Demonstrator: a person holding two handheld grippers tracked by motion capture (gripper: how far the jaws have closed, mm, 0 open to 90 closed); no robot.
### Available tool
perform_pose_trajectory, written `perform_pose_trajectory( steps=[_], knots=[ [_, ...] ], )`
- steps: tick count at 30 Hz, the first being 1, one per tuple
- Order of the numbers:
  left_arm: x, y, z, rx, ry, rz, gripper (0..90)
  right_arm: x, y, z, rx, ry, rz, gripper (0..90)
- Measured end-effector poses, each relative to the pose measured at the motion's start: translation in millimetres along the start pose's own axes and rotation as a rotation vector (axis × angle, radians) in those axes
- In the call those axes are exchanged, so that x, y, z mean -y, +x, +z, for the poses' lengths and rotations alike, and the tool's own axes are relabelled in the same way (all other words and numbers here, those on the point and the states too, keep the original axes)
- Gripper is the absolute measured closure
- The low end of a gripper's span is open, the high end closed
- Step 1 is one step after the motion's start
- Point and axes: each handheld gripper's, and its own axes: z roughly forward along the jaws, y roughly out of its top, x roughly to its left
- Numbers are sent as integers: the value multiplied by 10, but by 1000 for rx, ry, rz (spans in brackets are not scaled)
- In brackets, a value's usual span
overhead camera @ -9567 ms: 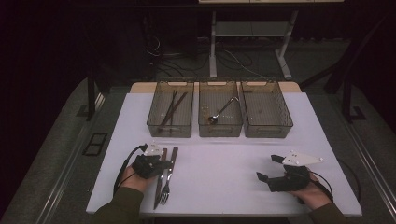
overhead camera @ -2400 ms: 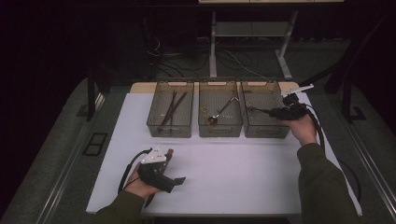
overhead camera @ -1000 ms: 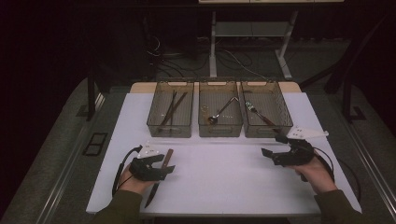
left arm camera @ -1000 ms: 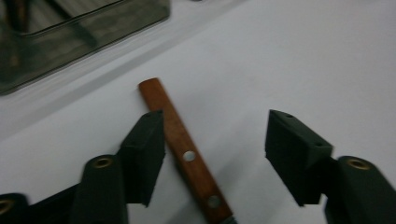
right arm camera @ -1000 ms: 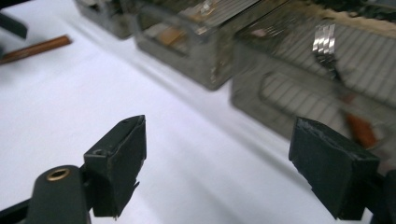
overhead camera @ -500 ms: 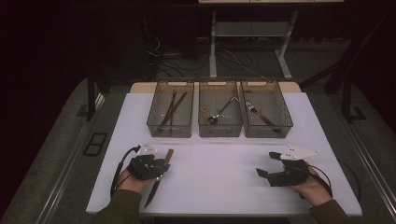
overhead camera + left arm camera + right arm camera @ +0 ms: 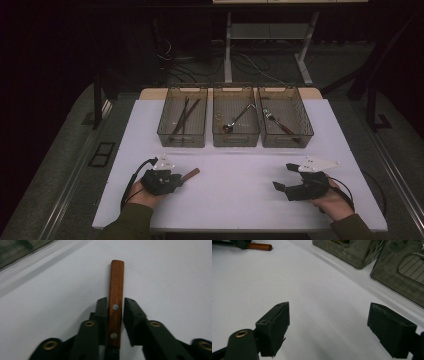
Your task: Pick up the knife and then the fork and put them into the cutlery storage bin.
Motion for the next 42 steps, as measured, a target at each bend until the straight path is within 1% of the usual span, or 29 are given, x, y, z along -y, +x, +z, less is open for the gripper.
perform_pose_trajectory(
  steps=[1,3,4,5,6,8,15,18,20,24,25,27,28,29,31,33,34,37,38,39,40,41,42],
  knots=[
    [3,4,-4,-3,4,21,649,-1,3,2,0,0,-2,181],
    [12,-7,-27,-8,18,40,633,-2,8,3,-2,1,-3,181],
    [20,-11,-39,-16,22,43,633,-1,10,5,-2,1,-4,181],
    [26,1,-49,-17,25,60,634,-1,12,6,-4,2,-4,181],
    [38,-2,-57,-13,26,51,635,-1,12,6,-5,2,-5,181],
    [57,1,-64,-10,19,49,652,-1,12,7,-6,-1,-7,181],
    [64,20,-63,6,21,70,760,-1,13,7,-11,-3,-8,181],
    [57,24,-60,12,22,81,765,0,12,11,-14,-8,-13,181],
    [46,19,-62,9,31,87,767,0,12,14,-16,-9,-14,181],
    [23,16,-55,11,34,90,768,6,10,22,-23,-6,-19,181],
    [16,16,-48,23,31,90,769,7,8,23,-25,-7,-18,180],
    [-11,-9,-32,30,42,108,769,6,-2,26,-29,-10,-15,160],
    [-24,-26,-26,36,46,117,768,7,-9,31,-37,-12,-6,148],
    [-35,-43,-20,40,45,120,769,8,-14,31,-37,-12,-1,148],
    [-69,-78,-17,54,47,142,769,9,-21,31,-39,-14,2,148],
    [-101,-114,-9,78,40,144,769,5,-26,31,-56,-21,7,147],
    [-122,-134,-4,91,40,157,769,2,-27,33,-61,-24,9,147],
    [-179,-186,14,131,39,171,768,-12,-28,39,-82,-19,11,148],
    [-204,-200,16,140,44,192,768,-20,-27,39,-88,-19,6,148],
    [-233,-229,23,157,38,198,768,-29,-22,41,-99,-19,5,148],
    [-253,-238,24,165,39,212,768,-41,-15,40,-107,-19,0,147],
    [-278,-257,29,176,37,220,768,-49,-12,42,-110,-19,-3,148],
    [-300,-281,36,187,32,219,768,-61,-8,45,-120,-14,-2,148]
  ],
)
